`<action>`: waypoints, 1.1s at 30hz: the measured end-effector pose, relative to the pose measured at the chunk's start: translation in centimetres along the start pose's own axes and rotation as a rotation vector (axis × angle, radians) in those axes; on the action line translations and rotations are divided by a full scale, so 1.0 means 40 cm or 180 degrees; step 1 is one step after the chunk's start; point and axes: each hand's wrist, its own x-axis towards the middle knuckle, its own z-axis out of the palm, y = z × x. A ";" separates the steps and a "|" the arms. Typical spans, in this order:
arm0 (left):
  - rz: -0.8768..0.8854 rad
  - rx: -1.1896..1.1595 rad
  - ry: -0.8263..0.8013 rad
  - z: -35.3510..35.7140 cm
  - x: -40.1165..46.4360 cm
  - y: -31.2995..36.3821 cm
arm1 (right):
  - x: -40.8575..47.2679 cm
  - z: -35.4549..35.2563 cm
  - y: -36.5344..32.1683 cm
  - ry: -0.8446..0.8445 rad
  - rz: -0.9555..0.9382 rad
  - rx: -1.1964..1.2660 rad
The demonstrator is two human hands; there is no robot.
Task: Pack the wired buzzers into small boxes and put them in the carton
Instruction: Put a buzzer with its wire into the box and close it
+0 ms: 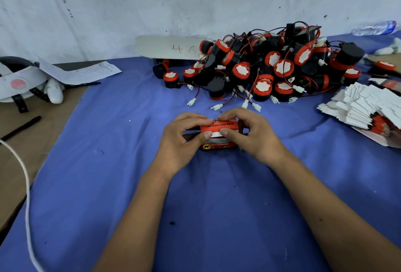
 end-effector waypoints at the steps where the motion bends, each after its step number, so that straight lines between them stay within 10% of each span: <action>1: -0.0020 -0.0020 -0.0012 0.001 0.001 0.001 | 0.002 -0.005 0.003 -0.0051 0.0101 0.0091; 33: 0.0431 0.0261 0.0113 0.018 0.000 0.008 | -0.027 -0.071 -0.036 0.0073 -0.0302 -0.0466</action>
